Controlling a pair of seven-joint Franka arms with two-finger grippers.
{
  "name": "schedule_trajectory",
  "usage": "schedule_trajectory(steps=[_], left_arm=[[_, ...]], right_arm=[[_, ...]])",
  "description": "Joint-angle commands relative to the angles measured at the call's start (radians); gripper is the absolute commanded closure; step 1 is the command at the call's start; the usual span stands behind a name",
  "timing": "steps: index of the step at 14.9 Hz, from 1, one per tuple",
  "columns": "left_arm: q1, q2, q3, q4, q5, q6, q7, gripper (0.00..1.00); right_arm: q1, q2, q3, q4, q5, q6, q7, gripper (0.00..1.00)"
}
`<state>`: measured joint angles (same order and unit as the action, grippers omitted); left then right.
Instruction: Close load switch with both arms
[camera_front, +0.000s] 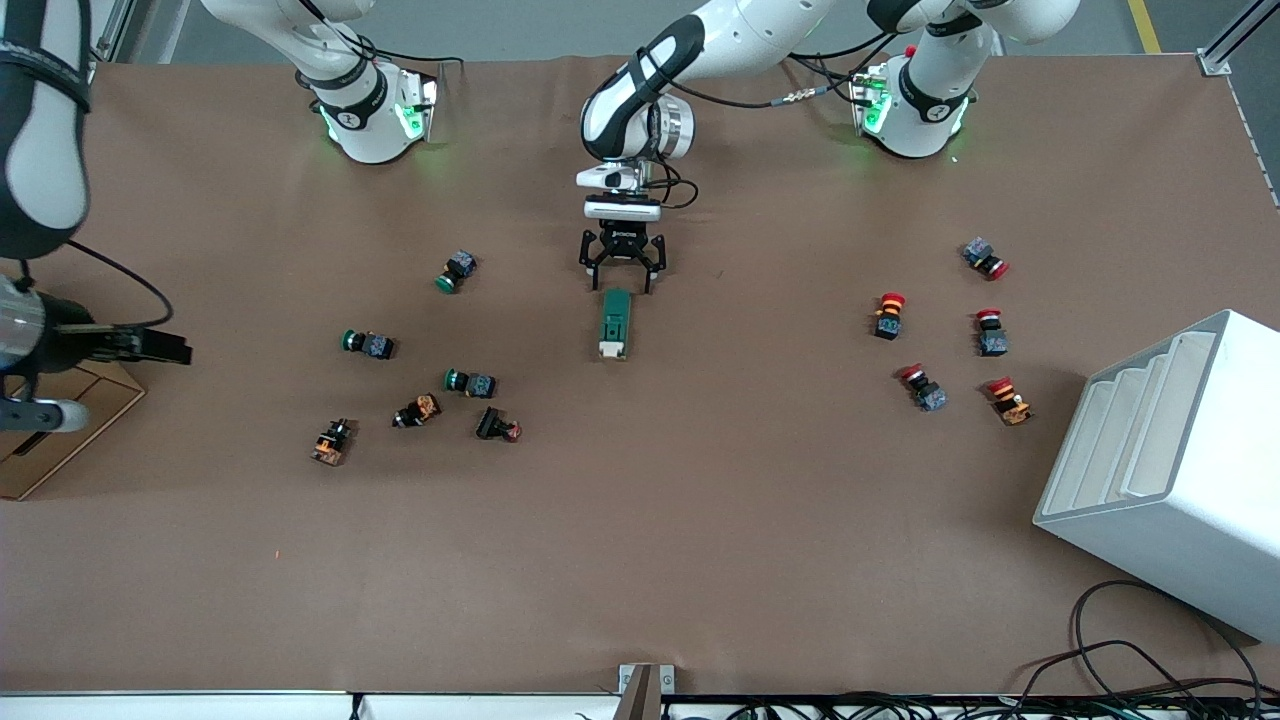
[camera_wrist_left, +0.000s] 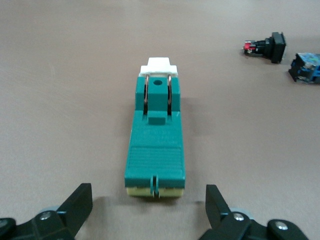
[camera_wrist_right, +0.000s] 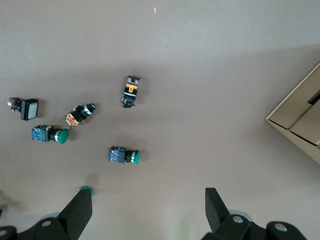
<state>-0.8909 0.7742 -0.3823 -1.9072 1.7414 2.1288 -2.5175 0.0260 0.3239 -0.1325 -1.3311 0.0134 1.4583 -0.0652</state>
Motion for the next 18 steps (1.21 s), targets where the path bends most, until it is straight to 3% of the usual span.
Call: schedule_trajectory(steps=[1, 9, 13, 18], left_arm=[[0.013, 0.02, -0.001, 0.068, -0.086, 0.017, 0.093, 0.01], [0.058, 0.013, -0.004, 0.249, -0.4, 0.017, 0.409, 0.01], [0.061, 0.008, -0.003, 0.263, -0.439, 0.016, 0.448, 0.01], [0.078, -0.044, -0.004, 0.264, -0.517, 0.016, 0.506, 0.01]], right_arm=[[-0.047, -0.002, 0.014, 0.056, -0.01, -0.049, -0.031, 0.0], [-0.069, -0.005, 0.027, 0.101, 0.005, -0.079, -0.028, 0.0], [-0.06, -0.011, 0.04, 0.102, 0.008, -0.145, -0.034, 0.0], [-0.052, -0.092, 0.047, 0.061, 0.003, -0.194, -0.041, 0.0]])
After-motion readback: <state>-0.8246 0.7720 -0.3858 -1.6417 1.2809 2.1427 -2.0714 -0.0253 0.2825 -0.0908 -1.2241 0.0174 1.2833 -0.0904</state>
